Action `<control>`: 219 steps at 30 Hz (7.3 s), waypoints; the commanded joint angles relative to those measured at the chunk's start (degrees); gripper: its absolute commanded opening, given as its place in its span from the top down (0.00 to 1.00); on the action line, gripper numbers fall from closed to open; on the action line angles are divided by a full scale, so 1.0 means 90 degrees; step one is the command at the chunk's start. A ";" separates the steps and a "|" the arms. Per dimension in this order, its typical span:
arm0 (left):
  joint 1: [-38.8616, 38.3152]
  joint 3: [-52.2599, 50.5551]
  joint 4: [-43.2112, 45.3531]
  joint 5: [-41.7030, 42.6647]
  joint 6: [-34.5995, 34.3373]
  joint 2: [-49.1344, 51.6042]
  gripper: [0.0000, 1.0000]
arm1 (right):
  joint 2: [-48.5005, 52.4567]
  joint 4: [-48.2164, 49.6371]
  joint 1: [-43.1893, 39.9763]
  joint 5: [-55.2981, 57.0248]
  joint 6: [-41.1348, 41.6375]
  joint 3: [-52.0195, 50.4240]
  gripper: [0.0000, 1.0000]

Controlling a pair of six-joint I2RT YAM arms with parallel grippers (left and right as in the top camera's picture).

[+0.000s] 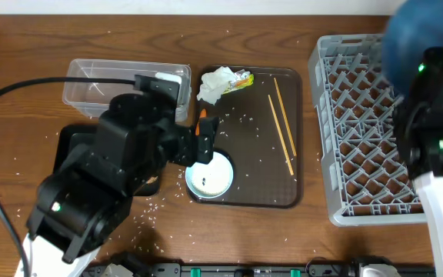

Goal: Sort waste into correct bins and load items into the dishwasher rack
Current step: 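Hand the teal plate from the left gripper to the right gripper, then place the teal plate upright in the dishwasher rack with the right gripper, then grasp a chopstick on the brown tray with the right gripper, carry to rack, then move the right gripper back to the tray and grasp the second chopstick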

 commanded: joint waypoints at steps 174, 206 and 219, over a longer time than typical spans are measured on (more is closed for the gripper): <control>0.0022 -0.0641 -0.1987 -0.0148 -0.0015 -0.0316 0.02 | 0.2443 -0.2640 0.0274 -0.5785 -0.1258 -0.0007 0.91; 0.0022 -0.0641 -0.1989 -0.0148 -0.0015 -0.0316 0.02 | 0.4595 -0.0889 0.2096 -0.5950 0.0629 0.0012 0.67; 0.0022 -0.0641 -0.1987 -0.0148 -0.0015 -0.0316 0.02 | 0.4721 -0.0986 0.2103 -0.5955 0.0495 -0.0114 0.93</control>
